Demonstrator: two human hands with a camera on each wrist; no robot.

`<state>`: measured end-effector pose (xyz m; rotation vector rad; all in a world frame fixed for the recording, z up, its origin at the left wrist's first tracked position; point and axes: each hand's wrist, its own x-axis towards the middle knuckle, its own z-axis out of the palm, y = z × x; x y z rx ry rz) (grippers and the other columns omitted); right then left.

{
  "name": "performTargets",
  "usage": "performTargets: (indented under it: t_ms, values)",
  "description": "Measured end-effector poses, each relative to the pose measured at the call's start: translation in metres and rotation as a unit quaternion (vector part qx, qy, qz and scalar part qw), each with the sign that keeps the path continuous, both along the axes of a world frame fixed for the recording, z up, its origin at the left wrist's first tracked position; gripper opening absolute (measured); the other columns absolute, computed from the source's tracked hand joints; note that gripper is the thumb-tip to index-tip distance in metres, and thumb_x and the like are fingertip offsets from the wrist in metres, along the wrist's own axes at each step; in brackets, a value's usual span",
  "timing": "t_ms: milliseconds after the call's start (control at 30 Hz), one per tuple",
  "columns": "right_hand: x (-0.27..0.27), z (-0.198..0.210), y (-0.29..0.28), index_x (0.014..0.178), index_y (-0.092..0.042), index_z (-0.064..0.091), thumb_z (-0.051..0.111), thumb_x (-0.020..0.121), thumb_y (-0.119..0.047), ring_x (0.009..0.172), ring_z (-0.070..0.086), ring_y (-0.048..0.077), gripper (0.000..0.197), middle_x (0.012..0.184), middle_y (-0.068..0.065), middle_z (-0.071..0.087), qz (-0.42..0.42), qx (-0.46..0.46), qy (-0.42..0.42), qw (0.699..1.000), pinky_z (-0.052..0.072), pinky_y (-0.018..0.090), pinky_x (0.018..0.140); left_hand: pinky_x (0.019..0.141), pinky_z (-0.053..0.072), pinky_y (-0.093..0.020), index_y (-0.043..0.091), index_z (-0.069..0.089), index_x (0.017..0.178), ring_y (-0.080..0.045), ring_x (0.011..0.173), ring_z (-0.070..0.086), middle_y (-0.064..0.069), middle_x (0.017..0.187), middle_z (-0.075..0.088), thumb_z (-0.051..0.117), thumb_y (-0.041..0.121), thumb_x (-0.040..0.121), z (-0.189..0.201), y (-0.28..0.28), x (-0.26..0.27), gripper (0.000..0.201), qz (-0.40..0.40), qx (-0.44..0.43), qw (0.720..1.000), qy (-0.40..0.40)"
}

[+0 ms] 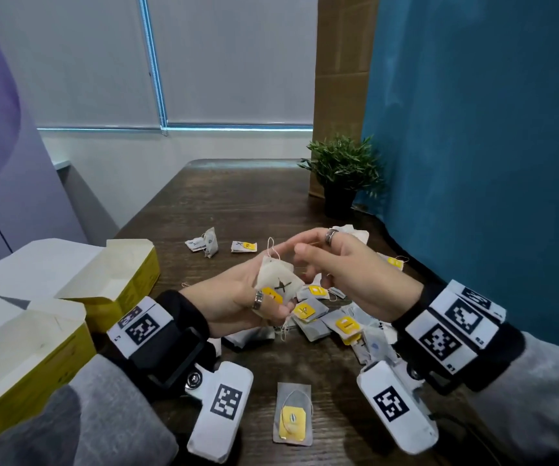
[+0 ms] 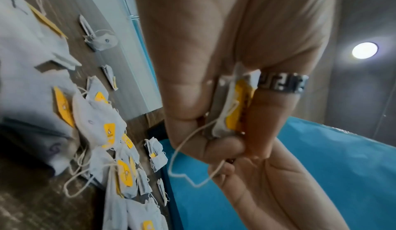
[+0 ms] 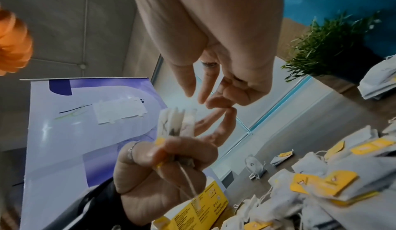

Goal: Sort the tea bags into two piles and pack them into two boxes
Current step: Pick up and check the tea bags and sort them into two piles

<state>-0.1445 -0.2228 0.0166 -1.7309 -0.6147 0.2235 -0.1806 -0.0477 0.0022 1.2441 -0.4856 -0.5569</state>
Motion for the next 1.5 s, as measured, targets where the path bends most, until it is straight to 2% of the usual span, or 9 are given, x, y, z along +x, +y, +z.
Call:
performTargets:
  t_ms: [200,400,567,667,767,933,1033,1333,1500]
  values:
    - [-0.014,0.0,0.0,0.088,-0.009,0.063,0.059,0.09,-0.014,0.048,0.052,-0.007,0.007,0.066,-0.011,0.06,0.068,-0.066,-0.005,0.995,0.037,0.005,0.048,0.057,0.053,-0.027,0.043,0.012,0.143,-0.019,0.071,0.064,-0.007,0.123,0.052,0.051,-0.023,0.063,-0.007,-0.001,-0.004,0.111,0.054,0.066,0.996,0.011]
    - [-0.005,-0.004,0.004,0.08,-0.011,0.046,0.052,0.093,-0.007,0.079,0.062,0.019,0.014,0.088,0.013,0.061,-0.057,0.113,0.08,0.989,0.054,0.032,0.073,0.066,0.059,-0.029,0.017,0.051,0.124,-0.025,0.089,0.071,-0.007,0.109,0.068,0.039,-0.022,0.082,-0.003,0.004,-0.004,0.059,0.134,0.043,0.988,0.059]
    - [0.027,0.007,-0.008,0.081,-0.013,0.042,0.035,0.09,-0.001,0.071,0.059,0.02,0.017,0.083,0.01,0.051,-0.136,0.233,0.2,0.942,0.054,0.034,0.071,0.057,0.054,-0.024,0.016,0.055,0.115,-0.011,0.061,0.061,-0.003,0.089,0.064,0.048,-0.001,0.087,0.001,0.021,0.004,0.034,0.267,-0.004,0.953,0.146]
    - [0.046,0.011,-0.011,0.079,-0.015,0.049,0.037,0.093,-0.021,0.042,0.04,0.009,0.02,0.066,0.0,0.047,-0.091,0.08,0.256,0.959,0.034,0.019,0.045,0.04,0.03,-0.014,0.016,0.06,0.096,-0.005,0.044,0.037,0.004,0.062,0.043,0.055,0.016,0.087,0.004,0.029,0.011,0.01,0.312,0.086,0.938,0.122]
    - [0.069,0.005,-0.003,0.077,-0.017,0.053,0.053,0.087,-0.053,0.037,0.032,0.006,0.038,0.056,-0.007,0.044,-0.066,-0.208,0.104,0.97,0.025,0.019,0.04,0.039,0.026,-0.016,0.017,0.06,0.097,-0.01,0.05,0.035,0.0,0.066,0.043,0.051,0.014,0.093,0.001,0.033,0.03,0.011,0.35,0.324,0.879,0.012]
    - [0.096,-0.019,0.033,0.091,-0.018,0.064,0.056,0.086,-0.022,0.066,0.046,0.01,0.01,0.087,-0.002,0.058,-0.023,-0.453,-0.074,0.888,0.034,0.01,0.04,0.058,0.044,-0.021,0.014,0.065,0.105,-0.017,0.082,0.055,-0.005,0.097,0.062,0.059,0.015,0.089,-0.005,0.028,0.065,0.017,0.255,0.591,0.762,-0.077]
    - [0.104,-0.028,0.051,0.117,-0.01,0.062,0.065,0.086,-0.025,0.075,0.05,0.012,0.034,0.093,-0.003,0.055,0.019,-0.494,-0.092,0.865,0.036,0.013,0.047,0.05,0.043,-0.014,0.011,0.065,0.105,-0.015,0.084,0.054,-0.004,0.097,0.06,0.056,0.01,0.09,-0.004,0.022,0.078,0.018,0.235,0.62,0.744,-0.081]
    - [0.123,-0.033,0.042,0.07,-0.022,0.055,0.069,0.082,-0.02,0.062,0.052,0.007,0.019,0.068,-0.009,0.056,-0.003,-0.428,-0.091,0.899,0.04,0.01,0.045,0.05,0.035,-0.018,0.011,0.062,0.103,-0.018,0.082,0.05,-0.007,0.101,0.054,0.048,0.008,0.092,-0.009,0.021,0.103,0.018,0.218,0.675,0.701,-0.077]
    - [0.12,-0.033,0.035,0.107,-0.019,0.064,0.067,0.084,-0.035,0.066,0.05,0.003,0.028,0.079,-0.011,0.054,0.024,-0.436,-0.063,0.897,0.039,0.016,0.054,0.06,0.042,-0.02,0.013,0.06,0.119,-0.021,0.105,0.055,-0.008,0.128,0.054,0.055,0.014,0.091,-0.013,0.02,0.104,0.028,0.21,0.696,0.681,-0.086]
